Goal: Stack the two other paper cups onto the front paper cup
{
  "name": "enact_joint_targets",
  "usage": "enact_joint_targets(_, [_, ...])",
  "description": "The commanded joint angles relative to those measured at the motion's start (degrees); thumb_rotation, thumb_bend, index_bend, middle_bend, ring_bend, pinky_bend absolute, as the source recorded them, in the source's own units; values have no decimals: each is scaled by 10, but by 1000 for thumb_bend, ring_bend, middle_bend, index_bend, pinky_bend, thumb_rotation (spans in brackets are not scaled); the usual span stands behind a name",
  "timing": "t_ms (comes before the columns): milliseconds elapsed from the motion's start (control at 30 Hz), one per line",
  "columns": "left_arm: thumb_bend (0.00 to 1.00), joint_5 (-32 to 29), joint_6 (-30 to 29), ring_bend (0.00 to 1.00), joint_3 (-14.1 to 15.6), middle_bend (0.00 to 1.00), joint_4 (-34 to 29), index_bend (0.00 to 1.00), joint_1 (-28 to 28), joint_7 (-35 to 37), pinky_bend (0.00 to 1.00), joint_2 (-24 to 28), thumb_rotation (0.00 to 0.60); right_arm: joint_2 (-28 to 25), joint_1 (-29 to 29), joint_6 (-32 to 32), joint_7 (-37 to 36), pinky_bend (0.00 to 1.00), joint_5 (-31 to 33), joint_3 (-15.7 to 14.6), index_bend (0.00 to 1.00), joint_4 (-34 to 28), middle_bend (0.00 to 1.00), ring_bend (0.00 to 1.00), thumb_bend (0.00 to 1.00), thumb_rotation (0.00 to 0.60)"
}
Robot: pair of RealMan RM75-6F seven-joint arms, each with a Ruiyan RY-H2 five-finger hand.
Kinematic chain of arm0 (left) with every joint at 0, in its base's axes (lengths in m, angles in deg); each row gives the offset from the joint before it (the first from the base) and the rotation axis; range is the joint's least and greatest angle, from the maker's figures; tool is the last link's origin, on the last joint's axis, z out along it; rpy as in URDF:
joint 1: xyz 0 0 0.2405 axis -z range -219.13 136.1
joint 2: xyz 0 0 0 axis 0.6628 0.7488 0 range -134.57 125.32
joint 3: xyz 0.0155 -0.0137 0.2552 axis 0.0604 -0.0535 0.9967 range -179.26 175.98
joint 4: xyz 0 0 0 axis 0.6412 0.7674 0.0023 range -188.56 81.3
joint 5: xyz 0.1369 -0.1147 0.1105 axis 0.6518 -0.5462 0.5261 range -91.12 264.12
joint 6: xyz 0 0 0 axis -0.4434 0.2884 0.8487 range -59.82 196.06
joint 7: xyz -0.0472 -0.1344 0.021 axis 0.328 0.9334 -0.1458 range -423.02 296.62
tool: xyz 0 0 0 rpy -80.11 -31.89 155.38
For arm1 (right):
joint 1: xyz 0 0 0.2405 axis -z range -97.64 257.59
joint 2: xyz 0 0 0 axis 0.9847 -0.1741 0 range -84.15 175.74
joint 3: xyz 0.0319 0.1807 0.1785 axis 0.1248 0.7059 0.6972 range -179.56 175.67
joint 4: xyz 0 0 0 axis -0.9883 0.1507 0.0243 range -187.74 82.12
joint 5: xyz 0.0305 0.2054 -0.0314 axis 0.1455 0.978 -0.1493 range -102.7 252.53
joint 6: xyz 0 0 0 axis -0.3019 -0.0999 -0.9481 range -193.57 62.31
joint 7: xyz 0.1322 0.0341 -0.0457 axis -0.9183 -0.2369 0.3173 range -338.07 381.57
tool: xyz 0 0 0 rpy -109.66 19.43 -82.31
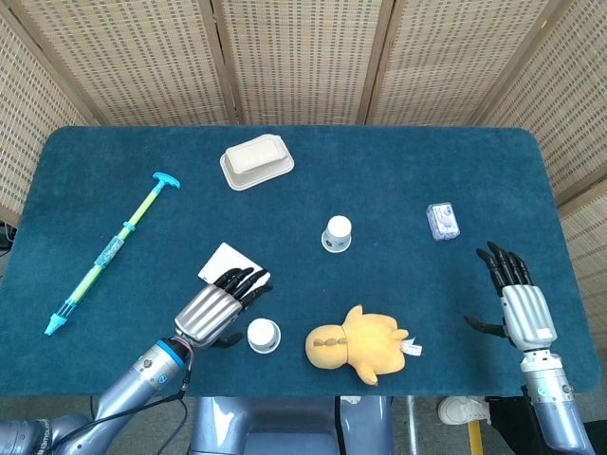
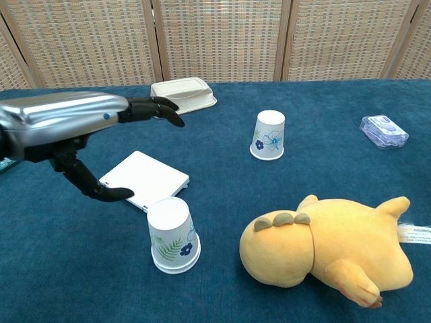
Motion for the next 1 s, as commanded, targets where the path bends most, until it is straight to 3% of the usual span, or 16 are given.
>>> enact_joint_targets(33, [296,87,-116,0,35,0,36,108,-75,26,79,10,600,0,-1,-4,1,0,2,-1,0,0,0,0,175,600])
enact_joint_targets(167, [296,124,-190,0,50,0,81,102,-126,36,79,3,600,3,-3,-9,9,0,4,-1,0,0,0,0,175,600])
enact_joint_targets(467, [296,142,-262,0,69,0,143,95,-196,111,79,18,600,25,-10,-8,30,0,-2,0,83,16,0,0,175,600])
enact_joint_targets(733, [296,129,-274,0,56,0,179,92,-220,155,79,29,600,48,-28,-34,53,0,8,6,133,30,0,0,175,600])
enact_joint_targets(900, [296,128,-267,0,45,0,181,92,-225,165,79,32,600,60,-68,-72,78,2,16,28,179,32,0,0,175,600])
enact_joint_targets(1000, [296,129,-260,0,41,0,182,93,-227,165,79,32,600,67,-111,-112,87,24,30,59,225,31,0,0,175,600])
